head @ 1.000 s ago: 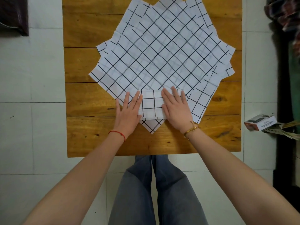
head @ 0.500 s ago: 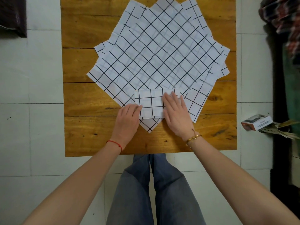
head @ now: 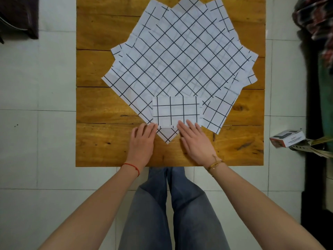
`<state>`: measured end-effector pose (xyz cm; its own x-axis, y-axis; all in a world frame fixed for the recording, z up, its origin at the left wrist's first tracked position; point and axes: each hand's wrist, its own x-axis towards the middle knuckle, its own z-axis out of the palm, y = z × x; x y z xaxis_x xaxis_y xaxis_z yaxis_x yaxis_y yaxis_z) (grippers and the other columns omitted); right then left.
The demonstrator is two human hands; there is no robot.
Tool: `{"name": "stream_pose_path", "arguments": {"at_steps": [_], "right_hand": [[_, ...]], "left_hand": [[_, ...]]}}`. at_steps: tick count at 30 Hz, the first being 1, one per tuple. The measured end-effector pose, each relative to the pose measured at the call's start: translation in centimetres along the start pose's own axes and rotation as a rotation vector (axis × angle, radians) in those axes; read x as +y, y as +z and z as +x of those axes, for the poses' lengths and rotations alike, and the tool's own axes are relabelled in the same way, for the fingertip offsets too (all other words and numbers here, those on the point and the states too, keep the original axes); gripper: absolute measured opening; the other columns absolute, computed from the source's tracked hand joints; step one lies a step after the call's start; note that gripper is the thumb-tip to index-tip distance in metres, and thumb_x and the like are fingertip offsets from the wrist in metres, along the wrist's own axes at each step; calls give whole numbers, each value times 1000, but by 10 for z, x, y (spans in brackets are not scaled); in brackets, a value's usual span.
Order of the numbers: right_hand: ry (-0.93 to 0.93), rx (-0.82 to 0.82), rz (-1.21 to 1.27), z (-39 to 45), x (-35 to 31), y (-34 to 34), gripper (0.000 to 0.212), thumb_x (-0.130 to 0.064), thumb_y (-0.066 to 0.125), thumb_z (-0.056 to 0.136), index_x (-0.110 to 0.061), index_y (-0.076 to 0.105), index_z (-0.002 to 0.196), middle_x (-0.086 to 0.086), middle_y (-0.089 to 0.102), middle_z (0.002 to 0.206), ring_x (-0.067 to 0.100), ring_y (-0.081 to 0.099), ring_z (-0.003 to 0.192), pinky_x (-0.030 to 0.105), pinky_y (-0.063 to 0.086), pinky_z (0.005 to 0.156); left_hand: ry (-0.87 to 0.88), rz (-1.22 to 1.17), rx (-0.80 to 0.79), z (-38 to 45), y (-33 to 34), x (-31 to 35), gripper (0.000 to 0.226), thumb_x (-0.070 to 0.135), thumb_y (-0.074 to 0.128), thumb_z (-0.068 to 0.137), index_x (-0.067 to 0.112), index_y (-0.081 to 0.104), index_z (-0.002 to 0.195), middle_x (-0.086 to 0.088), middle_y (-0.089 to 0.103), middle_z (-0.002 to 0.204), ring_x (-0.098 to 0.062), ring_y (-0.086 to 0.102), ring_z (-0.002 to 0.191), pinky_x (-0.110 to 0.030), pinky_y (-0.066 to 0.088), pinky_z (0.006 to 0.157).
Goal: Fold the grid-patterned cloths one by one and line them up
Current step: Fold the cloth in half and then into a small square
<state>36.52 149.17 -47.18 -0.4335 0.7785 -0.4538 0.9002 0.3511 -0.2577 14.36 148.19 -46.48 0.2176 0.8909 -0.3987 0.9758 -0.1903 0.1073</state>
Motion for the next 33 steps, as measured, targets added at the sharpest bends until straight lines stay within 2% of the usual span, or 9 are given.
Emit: {"name": "stream_pose_path", "arguments": {"at_steps": [4,6,8,10,13,16,19,23,33], "right_hand": [[69,33,1,-29,33,-2,52,-36,16,102,-17,20,151,-3,18,158,19,9,147,41,10,121],[57,70,3,-32,39,-6,52,-36,18,102,-15,30,148,-1,29,155,21,21,145,39,13,120],[44,138,37,-27,40,-13,51,-35,21,101,-13,46,139,2,48,143,21,38,133,36,22,115],[63,242,86,-14,39,-24,43,-33,26,101,-14,59,121,1,60,120,18,49,113,33,35,101],[143,409,126,18,38,-43,27,-27,37,100,-14,60,103,0,58,99,19,49,94,33,39,84],[217,486,147,59,38,-62,18,-22,48,96,-12,61,102,4,59,99,23,50,93,35,42,81],[226,430,164,94,38,-77,16,-20,51,93,-11,62,102,6,60,101,27,51,97,36,41,80],[149,280,132,121,38,-81,17,-17,53,90,-10,60,104,9,60,104,29,50,99,37,39,82],[125,144,134,132,39,-74,9,-11,53,89,-9,57,97,9,60,100,29,48,98,35,37,80]], "left_hand": [[-15,-2,23,2,-2,1,59,9,56,87,17,42,144,-3,49,139,-27,39,132,-46,32,110],[-8,-5,37,4,-2,2,56,9,55,87,16,45,142,-4,51,137,-27,41,130,-46,34,109],[-10,-29,57,6,-4,4,50,10,55,88,16,50,138,-4,54,133,-25,43,128,-45,36,108],[-40,-101,98,11,-7,7,40,13,55,90,15,56,131,-4,57,128,-23,47,123,-42,39,106],[-172,-287,172,22,-12,11,28,20,53,92,16,57,119,-2,59,114,-18,51,109,-34,42,95],[-359,-436,175,36,-17,12,26,33,60,89,17,54,109,1,54,104,-16,48,99,-31,42,87],[-493,-494,149,47,-19,15,32,40,65,86,15,54,104,0,53,101,-16,48,97,-30,41,84],[-576,-503,140,55,-17,20,34,39,70,83,14,54,100,-2,55,100,-18,50,95,-29,41,80],[-647,-660,111,57,-16,31,15,28,66,87,16,63,94,0,55,98,-19,53,95,-37,50,85]]}}
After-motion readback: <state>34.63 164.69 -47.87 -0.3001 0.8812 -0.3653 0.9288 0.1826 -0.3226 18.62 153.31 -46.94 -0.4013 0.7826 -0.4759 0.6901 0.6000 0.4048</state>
